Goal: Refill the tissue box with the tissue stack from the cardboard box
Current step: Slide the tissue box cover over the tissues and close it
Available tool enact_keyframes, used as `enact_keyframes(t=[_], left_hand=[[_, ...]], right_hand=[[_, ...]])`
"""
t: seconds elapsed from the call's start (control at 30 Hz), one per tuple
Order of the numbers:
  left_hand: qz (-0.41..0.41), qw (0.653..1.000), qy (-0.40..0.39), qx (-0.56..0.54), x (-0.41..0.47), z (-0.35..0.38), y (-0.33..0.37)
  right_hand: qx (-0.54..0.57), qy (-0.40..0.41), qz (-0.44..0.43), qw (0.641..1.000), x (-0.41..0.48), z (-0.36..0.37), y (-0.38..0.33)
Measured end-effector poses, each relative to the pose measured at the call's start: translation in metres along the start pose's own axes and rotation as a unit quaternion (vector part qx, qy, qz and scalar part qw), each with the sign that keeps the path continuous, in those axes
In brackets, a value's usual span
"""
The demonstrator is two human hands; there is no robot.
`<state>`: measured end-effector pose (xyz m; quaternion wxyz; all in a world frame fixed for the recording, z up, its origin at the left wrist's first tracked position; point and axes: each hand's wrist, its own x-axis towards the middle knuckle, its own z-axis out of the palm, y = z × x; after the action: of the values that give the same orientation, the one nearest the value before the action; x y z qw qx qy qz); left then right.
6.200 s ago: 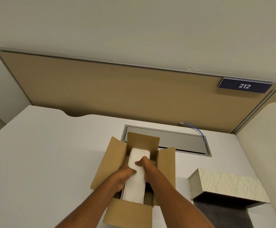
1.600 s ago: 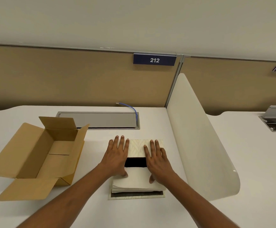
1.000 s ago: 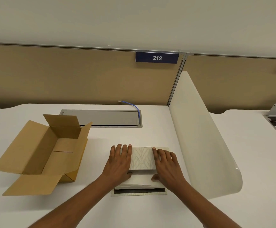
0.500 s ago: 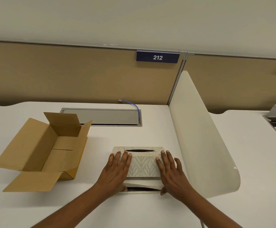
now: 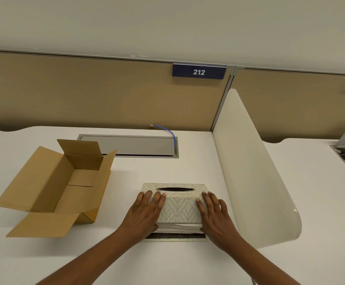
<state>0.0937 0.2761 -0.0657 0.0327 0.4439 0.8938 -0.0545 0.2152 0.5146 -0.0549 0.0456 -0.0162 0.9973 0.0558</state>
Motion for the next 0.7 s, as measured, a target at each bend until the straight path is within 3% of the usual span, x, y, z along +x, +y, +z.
enact_keyframes(t=[0.3, 0.47, 0.57, 0.7], left_hand=[[-0.003, 1.000, 0.014, 0.009, -0.004, -0.007, 0.006], [-0.020, 1.000, -0.004, 0.007, -0.003, -0.011, 0.009], [-0.023, 1.000, -0.007, 0.000, 0.001, -0.014, 0.008], [-0.025, 1.000, 0.001, -0.010, 0.007, -0.020, 0.005]], right_hand=[[0.011, 0.049, -0.025, 0.998, -0.006, 0.014, 0.007], [-0.002, 0.017, -0.063, 0.998, -0.009, 0.022, 0.018], [0.000, 0.043, -0.073, 0.996, -0.011, 0.026, 0.023], [0.097, 0.086, -0.002, 0.992, -0.017, 0.029, 0.015]])
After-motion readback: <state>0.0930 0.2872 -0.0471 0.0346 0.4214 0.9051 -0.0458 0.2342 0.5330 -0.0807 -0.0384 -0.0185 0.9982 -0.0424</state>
